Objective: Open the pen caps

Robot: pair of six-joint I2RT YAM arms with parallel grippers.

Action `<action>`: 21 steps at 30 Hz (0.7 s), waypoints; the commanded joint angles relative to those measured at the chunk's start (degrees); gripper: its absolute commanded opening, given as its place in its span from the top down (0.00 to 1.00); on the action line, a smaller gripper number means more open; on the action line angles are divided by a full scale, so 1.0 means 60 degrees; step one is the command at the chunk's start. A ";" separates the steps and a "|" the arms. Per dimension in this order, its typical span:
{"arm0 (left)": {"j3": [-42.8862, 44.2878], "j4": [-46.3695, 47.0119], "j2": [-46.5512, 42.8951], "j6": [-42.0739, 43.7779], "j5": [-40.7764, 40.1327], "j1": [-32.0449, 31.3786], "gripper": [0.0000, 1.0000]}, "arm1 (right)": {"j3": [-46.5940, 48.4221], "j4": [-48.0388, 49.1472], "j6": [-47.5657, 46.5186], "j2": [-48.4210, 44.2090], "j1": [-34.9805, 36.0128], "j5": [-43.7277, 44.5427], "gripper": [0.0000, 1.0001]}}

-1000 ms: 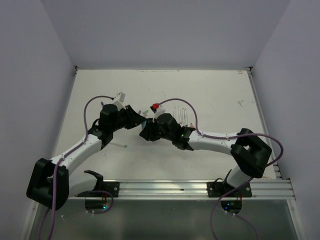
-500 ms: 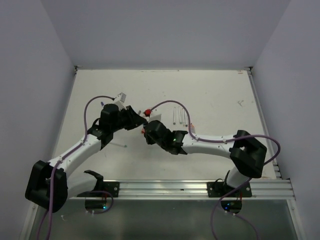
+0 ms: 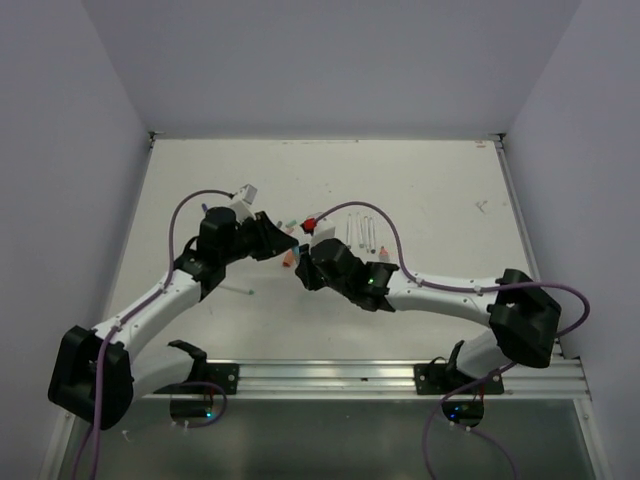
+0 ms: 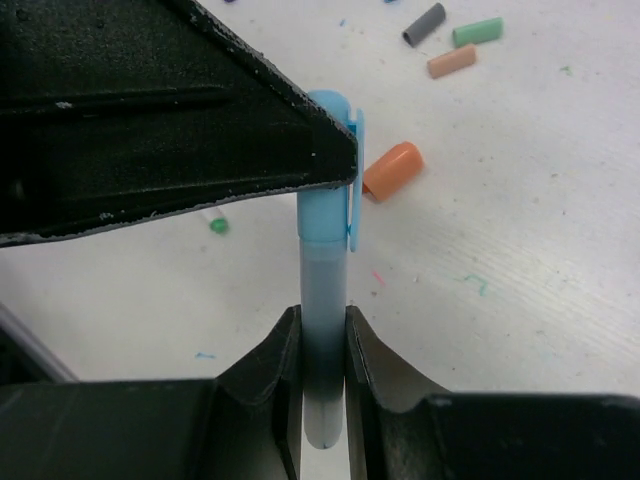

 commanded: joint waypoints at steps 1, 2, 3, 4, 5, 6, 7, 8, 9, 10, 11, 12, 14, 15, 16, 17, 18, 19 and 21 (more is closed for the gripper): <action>-0.0309 0.0714 -0.0424 0.0917 -0.0419 0.0282 0.81 | -0.0629 0.0953 0.0667 -0.1030 -0.0599 -0.2805 1.00; -0.0368 0.0729 -0.0497 0.0947 -0.0419 0.0282 0.59 | -0.0704 0.1012 0.0785 -0.1118 -0.0688 -0.3058 1.00; -0.0441 0.0787 -0.0672 0.0990 -0.0332 0.0296 0.50 | -0.0748 0.1041 0.0945 -0.1206 -0.0762 -0.3206 1.00; -0.0486 0.0962 -0.0746 0.1049 -0.0215 0.0296 0.43 | -0.0806 0.1100 0.1005 -0.1352 -0.0792 -0.3454 1.00; -0.0515 0.1007 -0.0805 0.1151 -0.0084 0.0311 0.36 | -0.0923 0.1158 0.1049 -0.1426 -0.0879 -0.3819 1.00; -0.0544 0.1051 -0.0907 0.1166 0.0106 0.0311 0.33 | -0.1011 0.1188 0.1165 -0.1513 -0.0923 -0.3924 1.00; -0.0559 0.1211 -0.0923 0.1167 0.0282 0.0325 0.30 | -0.1099 0.1362 0.1239 -0.1645 -0.0967 -0.4070 1.00; -0.0603 0.1416 -0.0923 0.1181 0.0531 0.0355 0.26 | -0.1274 0.1436 0.1298 -0.1704 -0.1127 -0.4507 1.00; -0.0734 0.1650 -0.0879 0.1109 0.1171 0.0369 0.23 | -0.1377 0.1684 0.1429 -0.1777 -0.1216 -0.4714 1.00; -0.0866 0.2247 -0.0864 0.0977 0.1540 0.0485 0.18 | -0.1509 0.1889 0.1532 -0.1923 -0.1304 -0.4992 1.00; -0.1027 0.2688 -0.0850 0.0570 0.2283 0.0574 0.00 | -0.1815 0.2152 0.1750 -0.1997 -0.1450 -0.5487 1.00; -0.1521 0.3809 -0.0849 0.0291 0.2653 0.0662 0.00 | -0.1948 0.2575 0.1840 -0.2085 -0.1538 -0.5666 1.00; -0.1934 0.4782 -0.0850 -0.0455 0.3356 0.0882 0.00 | -0.2256 0.2828 0.2088 -0.2261 -0.1685 -0.5959 1.00; -0.2270 0.5643 -0.0835 -0.0648 0.3549 0.0926 0.00 | -0.2344 0.3119 0.2162 -0.2290 -0.1743 -0.6063 1.00; -0.2360 0.5985 -0.0791 -0.0896 0.3754 0.0955 0.02 | -0.2505 0.3296 0.2264 -0.2247 -0.1904 -0.6194 1.00; -0.2463 0.6307 -0.0704 -0.1000 0.4162 0.0955 0.04 | -0.2564 0.3646 0.2468 -0.2203 -0.1963 -0.6558 1.00; -0.2681 0.7093 -0.0688 -0.1146 0.4340 0.0955 0.06 | -0.2623 0.3852 0.2572 -0.2130 -0.2036 -0.6707 1.00; -0.2843 0.7493 -0.0688 -0.1438 0.4458 0.0955 0.12 | -0.2725 0.4072 0.2689 -0.1999 -0.2109 -0.6839 1.00; -0.3107 0.8196 -0.0732 -0.1645 0.4474 0.0955 0.23 | -0.2770 0.4512 0.2880 -0.1867 -0.2139 -0.7015 1.00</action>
